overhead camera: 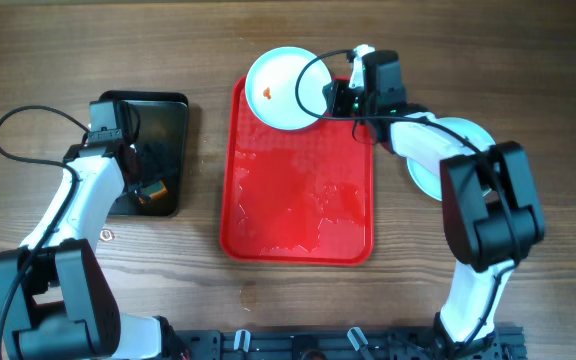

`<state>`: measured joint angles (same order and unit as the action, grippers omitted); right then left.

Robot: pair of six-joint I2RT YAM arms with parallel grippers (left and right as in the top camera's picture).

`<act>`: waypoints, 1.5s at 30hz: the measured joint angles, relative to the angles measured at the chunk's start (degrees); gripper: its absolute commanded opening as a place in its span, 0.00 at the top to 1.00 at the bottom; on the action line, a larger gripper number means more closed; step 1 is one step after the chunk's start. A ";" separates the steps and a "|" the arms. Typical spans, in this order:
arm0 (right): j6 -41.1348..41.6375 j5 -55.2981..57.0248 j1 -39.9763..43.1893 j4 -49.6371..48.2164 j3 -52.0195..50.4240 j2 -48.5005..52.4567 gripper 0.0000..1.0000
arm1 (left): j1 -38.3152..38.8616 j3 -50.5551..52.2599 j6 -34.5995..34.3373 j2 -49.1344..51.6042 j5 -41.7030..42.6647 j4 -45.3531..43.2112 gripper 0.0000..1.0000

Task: Clean dirty plates on tray and stack at the side
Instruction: 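Drag the top plate down to the tray center with the right gripper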

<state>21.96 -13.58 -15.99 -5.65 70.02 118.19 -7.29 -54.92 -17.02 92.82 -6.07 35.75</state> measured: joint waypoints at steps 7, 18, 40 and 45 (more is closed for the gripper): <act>1.27 0.76 -0.11 -0.24 0.00 2.62 0.95 | 0.00 0.00 0.00 0.00 0.00 -0.02 0.00; 2.95 -1.88 -0.11 16.04 0.37 -1.31 0.96 | 0.00 0.00 0.00 0.00 0.00 -0.02 0.00; 4.70 -1.11 -4.09 49.70 0.31 -13.20 0.68 | 0.00 0.00 0.00 0.00 0.00 -0.02 0.00; -3.96 5.20 -4.07 42.45 0.31 -13.20 0.67 | 0.00 0.00 0.00 0.00 0.00 0.00 0.00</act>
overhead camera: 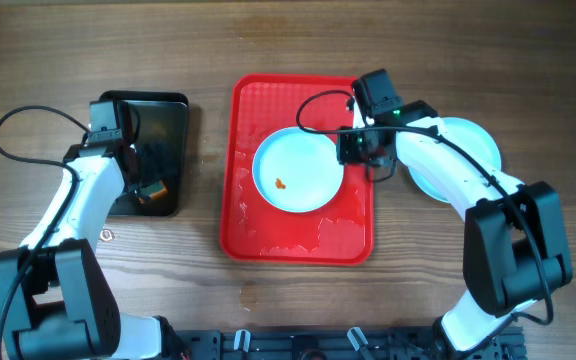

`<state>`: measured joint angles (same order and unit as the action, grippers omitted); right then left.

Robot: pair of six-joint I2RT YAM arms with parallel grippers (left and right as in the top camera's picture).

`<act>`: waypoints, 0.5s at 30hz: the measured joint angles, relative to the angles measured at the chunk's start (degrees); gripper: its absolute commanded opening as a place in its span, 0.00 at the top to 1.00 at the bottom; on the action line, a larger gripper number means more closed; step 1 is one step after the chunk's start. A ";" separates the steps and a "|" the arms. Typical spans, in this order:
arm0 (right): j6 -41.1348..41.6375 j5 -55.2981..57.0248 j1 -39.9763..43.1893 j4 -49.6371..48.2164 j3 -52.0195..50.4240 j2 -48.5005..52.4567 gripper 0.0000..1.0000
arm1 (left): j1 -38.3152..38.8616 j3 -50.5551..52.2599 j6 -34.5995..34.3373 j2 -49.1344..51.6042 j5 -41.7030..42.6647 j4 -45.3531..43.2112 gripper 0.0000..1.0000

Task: Clean dirty plates on tray and stack at the side
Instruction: 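Drag the top plate down to the tray center with the right gripper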

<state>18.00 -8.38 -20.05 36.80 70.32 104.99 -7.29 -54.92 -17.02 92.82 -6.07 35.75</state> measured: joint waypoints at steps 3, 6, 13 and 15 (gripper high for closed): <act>-8.31 1.38 0.00 -3.96 0.00 0.00 0.65 | 0.00 0.00 0.00 0.00 0.00 -0.02 0.00; -15.41 1.07 0.00 -6.34 -0.22 0.00 0.65 | 0.00 0.00 0.00 0.00 0.00 -0.02 0.00; -21.68 0.48 0.00 -7.74 -3.02 0.17 0.71 | 0.00 0.00 0.00 0.00 0.00 -0.02 0.00; -22.27 -0.09 0.00 -7.72 -3.06 0.85 0.78 | 0.00 0.00 0.00 0.00 0.00 -0.04 0.00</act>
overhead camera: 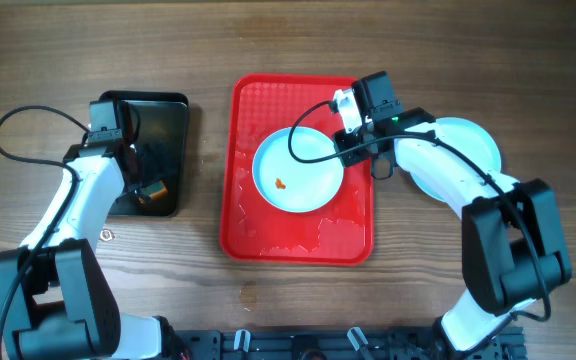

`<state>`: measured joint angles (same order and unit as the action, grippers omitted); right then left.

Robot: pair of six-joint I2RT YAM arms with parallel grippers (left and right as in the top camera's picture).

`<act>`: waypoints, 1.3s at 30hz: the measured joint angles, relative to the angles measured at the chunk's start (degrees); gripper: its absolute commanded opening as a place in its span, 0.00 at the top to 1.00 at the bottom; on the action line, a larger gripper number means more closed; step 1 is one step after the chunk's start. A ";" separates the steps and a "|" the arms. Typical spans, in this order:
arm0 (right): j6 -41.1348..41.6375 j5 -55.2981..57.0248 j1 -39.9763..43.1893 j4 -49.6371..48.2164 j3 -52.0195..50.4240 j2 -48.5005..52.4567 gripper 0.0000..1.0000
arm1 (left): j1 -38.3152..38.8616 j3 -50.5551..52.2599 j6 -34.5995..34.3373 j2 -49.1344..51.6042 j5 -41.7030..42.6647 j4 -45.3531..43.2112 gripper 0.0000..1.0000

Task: Clean dirty plates on tray and stack at the side
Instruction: 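Drag the top plate down to the tray center with the right gripper, then grasp the sponge in the basin with the left gripper and wet it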

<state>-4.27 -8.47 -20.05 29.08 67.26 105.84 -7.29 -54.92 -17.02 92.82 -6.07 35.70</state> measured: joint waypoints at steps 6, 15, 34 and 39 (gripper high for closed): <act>2.12 -4.26 0.00 0.42 -0.20 1.53 0.83 | 0.00 0.00 -0.02 0.00 2.84 0.04 0.00; 10.45 -5.73 0.00 0.59 -0.20 1.53 0.63 | 0.00 -0.11 -0.02 0.00 20.94 8.26 0.00; -7.30 -1.90 0.00 -3.93 -0.28 1.64 0.73 | 0.24 -0.11 6.40 0.00 42.64 10.36 0.00; -10.69 0.24 0.00 -6.43 -0.28 1.64 0.68 | 2.56 -0.11 8.28 0.00 42.93 10.34 0.01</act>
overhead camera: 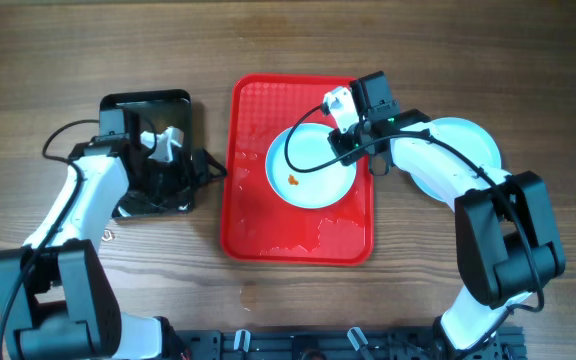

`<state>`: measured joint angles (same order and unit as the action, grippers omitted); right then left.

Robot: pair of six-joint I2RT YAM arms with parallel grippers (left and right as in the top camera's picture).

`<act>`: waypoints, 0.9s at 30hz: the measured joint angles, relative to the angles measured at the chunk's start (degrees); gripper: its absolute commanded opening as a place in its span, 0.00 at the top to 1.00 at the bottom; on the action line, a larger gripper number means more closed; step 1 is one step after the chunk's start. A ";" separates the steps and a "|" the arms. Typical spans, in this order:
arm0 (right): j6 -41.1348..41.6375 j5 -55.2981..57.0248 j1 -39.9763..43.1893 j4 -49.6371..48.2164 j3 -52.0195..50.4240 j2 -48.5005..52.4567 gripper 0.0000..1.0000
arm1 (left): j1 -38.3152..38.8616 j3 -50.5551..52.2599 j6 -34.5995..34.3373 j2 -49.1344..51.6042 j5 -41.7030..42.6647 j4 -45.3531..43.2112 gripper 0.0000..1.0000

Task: Clean dirty plates on tray and stack at the side
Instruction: 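Grasp the sponge in the basin with the left gripper and wet it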

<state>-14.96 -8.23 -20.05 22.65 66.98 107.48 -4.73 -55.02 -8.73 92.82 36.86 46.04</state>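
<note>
A pale blue plate (313, 160) with an orange smear (293, 180) lies on the red tray (258, 215), in its upper right part. My right gripper (351, 143) sits at the plate's right rim and looks shut on it. A stack of clean pale blue plates (468, 140) rests on the table to the right of the tray, partly under the right arm. My left gripper (200, 166) reaches over the right edge of the black bin (148, 103), pointing toward the tray. Whether its fingers hold anything is too dark to tell.
A black cable loops over the plate from the right wrist. A small metal ring (106, 235) lies on the wooden table (298, 40) below the bin. The tray's lower half shows wet patches.
The left gripper was low in the bin's left part and is now at the bin's right edge, turned toward the tray. The plate sits slightly further right, with the right gripper at its rim.
The right gripper first held the plate over the tray's far edge. Then the plate lay in the middle of the tray with the gripper at its right rim. The left arm stayed in the bin until now, when it turned toward the tray.
</note>
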 measured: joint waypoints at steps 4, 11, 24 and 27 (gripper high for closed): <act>-1.97 2.51 0.00 -1.05 0.00 0.00 0.63 | 2.91 0.00 0.96 0.00 0.15 -0.39 0.04; -2.69 3.85 0.00 -1.29 0.00 1.51 0.69 | 6.62 0.00 1.16 -0.04 2.16 -1.44 0.01; 24.24 3.50 0.07 7.39 0.50 3.17 0.91 | 7.13 -0.11 0.92 -9.92 3.93 -3.61 0.01; 33.97 1.22 0.11 11.32 0.52 2.82 0.91 | 8.24 -0.17 0.72 -10.93 2.82 -5.46 0.03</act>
<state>19.00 -7.01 -19.94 33.98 67.51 110.30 3.51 -55.20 -8.01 81.89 39.68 40.58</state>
